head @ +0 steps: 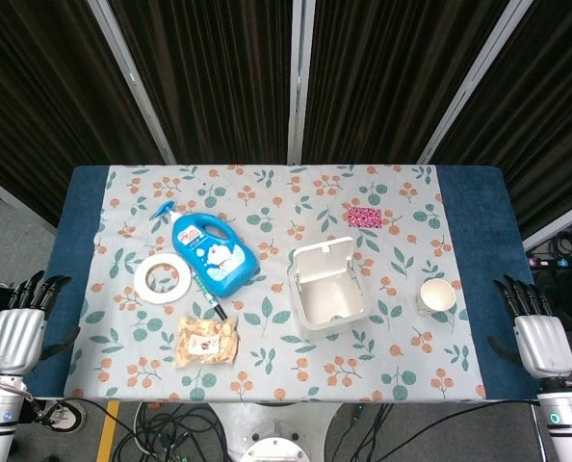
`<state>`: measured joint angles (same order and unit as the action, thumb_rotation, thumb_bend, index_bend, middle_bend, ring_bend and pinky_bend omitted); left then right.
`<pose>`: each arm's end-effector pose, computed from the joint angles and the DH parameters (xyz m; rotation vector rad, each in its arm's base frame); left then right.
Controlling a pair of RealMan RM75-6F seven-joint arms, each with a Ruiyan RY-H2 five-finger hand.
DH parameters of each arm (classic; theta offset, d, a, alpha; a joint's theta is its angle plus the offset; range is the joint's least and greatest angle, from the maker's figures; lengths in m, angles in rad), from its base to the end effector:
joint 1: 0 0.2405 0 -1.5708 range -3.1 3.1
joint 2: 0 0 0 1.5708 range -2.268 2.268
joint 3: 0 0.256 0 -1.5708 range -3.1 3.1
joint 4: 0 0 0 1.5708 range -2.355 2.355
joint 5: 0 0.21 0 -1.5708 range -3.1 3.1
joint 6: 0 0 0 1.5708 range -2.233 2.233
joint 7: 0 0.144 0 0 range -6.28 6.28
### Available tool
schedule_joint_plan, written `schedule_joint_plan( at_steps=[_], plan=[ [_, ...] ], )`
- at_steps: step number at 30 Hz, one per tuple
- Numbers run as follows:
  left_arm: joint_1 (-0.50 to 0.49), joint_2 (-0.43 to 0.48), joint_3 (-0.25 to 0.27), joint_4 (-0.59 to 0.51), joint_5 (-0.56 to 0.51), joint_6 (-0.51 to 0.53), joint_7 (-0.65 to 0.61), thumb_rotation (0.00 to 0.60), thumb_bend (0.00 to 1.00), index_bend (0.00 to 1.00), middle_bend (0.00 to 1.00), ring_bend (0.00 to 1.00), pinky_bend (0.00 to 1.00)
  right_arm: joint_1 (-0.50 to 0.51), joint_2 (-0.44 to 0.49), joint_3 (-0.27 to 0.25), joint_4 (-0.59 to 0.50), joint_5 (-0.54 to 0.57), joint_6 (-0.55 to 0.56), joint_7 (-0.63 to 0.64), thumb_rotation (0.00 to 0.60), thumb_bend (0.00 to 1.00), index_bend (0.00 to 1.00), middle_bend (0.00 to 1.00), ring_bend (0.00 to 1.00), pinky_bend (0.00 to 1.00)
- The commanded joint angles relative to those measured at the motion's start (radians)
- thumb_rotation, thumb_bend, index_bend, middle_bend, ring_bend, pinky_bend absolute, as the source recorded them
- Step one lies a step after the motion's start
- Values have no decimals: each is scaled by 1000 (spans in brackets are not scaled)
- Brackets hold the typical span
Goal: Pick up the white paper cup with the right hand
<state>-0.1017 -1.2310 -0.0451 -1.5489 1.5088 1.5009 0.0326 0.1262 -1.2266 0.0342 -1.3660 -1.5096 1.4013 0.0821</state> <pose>-0.3081 0.1854 0.1295 -1.3893 -0.8964 -0.9422 -0.3472 -0.1946 0.1362 1.4627 -0.9050 0.8311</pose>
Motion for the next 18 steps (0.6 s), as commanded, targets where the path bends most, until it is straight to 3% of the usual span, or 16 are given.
schedule_joint_plan(
  at_steps=[1, 9, 18],
  plan=[
    [2, 1, 1, -1, -1, 0, 0, 600, 228, 148, 144, 31, 125, 0, 2, 1, -1, 0, 2, 1, 600, 159, 0, 0, 0, 0],
    [-4, -7, 2, 5, 2, -9, -2, 600, 229, 149, 144, 31, 125, 16, 16, 7, -26, 1, -20, -11, 600, 159, 0, 0, 0, 0],
    [-7, -17, 10, 11, 11, -14, 4, 600, 228, 148, 143, 30, 125, 105, 13, 27, -131, 25, -149, -141, 600, 158, 0, 0, 0, 0]
  ],
)
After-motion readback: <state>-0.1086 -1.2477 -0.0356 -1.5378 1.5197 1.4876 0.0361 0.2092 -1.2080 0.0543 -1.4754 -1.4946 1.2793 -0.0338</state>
